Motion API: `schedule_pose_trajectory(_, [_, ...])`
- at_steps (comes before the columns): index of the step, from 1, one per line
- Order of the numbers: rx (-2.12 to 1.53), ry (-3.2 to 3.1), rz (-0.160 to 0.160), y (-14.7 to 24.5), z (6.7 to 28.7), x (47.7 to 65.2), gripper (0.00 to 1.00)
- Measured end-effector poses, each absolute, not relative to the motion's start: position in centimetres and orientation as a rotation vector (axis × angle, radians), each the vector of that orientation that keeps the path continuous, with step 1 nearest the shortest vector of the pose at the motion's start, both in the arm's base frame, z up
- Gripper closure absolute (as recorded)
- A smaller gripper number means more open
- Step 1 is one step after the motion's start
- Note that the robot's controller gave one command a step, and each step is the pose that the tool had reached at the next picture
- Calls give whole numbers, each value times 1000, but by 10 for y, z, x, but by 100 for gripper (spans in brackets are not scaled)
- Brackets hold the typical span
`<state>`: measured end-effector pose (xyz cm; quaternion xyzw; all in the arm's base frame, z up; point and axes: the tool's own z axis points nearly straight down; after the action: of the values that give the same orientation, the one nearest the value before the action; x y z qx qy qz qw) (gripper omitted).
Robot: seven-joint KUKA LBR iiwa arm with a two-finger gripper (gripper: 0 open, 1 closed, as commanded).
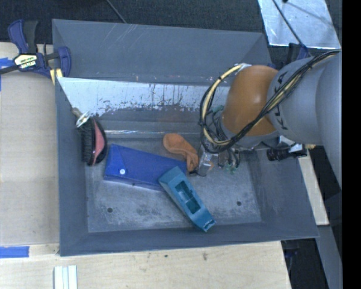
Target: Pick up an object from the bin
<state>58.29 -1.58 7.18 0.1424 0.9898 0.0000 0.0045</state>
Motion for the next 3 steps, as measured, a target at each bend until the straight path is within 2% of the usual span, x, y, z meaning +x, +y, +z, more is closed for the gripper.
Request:
schedule_pose_trajectory(1, [446,3101,0,-16,72,583,100])
schedule_pose_trajectory(2, [358,3112,0,-18,72,566,100])
schedule_pose_trajectory(3, [273,3126,0,-11,195,599,100])
